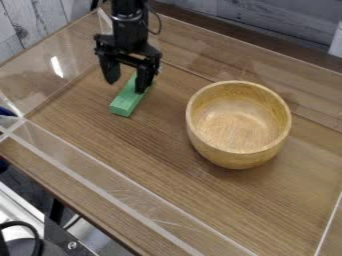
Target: Put the green block in the brown bowl
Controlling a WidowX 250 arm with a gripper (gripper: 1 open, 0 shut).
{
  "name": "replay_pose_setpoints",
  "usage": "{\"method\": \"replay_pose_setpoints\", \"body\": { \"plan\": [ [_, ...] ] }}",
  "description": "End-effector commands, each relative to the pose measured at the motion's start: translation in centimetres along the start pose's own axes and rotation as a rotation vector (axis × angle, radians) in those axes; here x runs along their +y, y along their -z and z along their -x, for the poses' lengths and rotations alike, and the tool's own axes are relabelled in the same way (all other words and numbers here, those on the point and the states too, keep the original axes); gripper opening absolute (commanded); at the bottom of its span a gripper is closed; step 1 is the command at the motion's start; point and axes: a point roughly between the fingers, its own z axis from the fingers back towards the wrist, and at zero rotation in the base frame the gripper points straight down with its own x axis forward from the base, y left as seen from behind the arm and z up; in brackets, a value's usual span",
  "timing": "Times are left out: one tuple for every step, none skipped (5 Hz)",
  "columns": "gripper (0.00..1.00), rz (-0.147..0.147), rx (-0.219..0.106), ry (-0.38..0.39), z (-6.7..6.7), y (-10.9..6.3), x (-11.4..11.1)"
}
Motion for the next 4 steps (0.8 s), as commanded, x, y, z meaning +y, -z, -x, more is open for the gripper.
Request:
{"method": "replay_pose_setpoints", "body": {
  "plan": [
    [1.0,-0.017,-0.028,-0.005,-0.8,-0.3,0.3],
    [0.0,-0.017,-0.018,-0.008,-0.8,0.3,0.3],
    [0.0,-0.011,-0.02,-0.012,-0.8,0.0,0.2],
    [0.0,0.004,-0.029,-0.021,-0.8,-1.3,0.0]
  ]
}}
